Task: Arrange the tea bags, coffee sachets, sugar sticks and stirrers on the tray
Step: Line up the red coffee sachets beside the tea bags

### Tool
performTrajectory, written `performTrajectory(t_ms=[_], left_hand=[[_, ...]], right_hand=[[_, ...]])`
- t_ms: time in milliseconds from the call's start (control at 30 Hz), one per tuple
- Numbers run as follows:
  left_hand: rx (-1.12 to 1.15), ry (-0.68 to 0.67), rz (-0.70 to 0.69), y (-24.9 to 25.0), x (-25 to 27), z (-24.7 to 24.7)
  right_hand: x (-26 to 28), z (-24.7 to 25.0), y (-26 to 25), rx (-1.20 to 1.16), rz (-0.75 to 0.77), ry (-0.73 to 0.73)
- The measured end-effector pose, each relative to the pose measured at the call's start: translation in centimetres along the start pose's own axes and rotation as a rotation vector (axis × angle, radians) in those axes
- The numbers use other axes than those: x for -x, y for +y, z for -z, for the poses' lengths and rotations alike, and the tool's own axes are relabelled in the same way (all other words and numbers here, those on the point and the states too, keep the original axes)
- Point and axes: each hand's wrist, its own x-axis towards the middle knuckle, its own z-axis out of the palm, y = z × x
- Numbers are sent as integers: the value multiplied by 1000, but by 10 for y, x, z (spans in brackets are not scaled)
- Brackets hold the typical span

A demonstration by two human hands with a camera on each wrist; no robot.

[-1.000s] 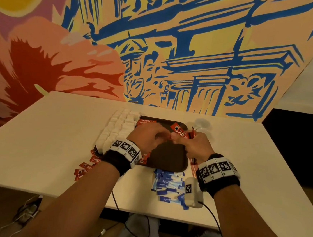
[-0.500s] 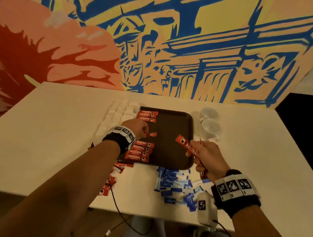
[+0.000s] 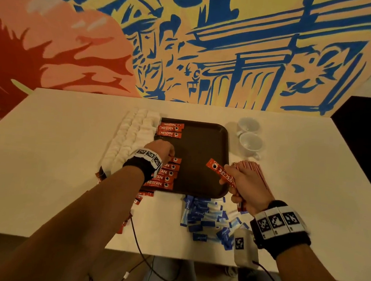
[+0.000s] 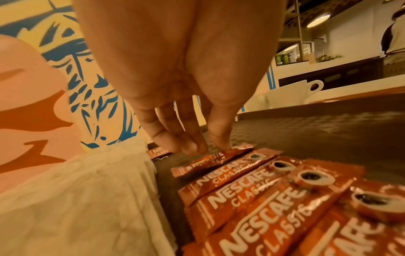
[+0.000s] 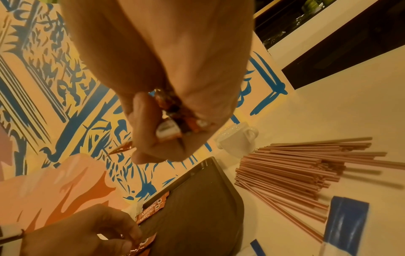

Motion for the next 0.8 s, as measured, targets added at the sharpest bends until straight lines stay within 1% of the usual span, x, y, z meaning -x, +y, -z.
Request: performTrajectory(t_ms=[133, 233, 500, 700, 800], left_hand=[[6, -6, -39, 0, 2, -4], [28, -9, -6, -1, 5, -7], [18, 66, -3, -3, 11, -12], [34, 72, -11, -6, 14, -13], [62, 44, -12, -7, 16, -13]], right_hand=[[1, 0, 2, -2, 3, -11], [1, 1, 4, 4, 5, -4], [0, -2, 5, 17, 3, -3], [-1, -3, 5, 14, 0, -14], [0, -4, 4, 19, 2, -18]])
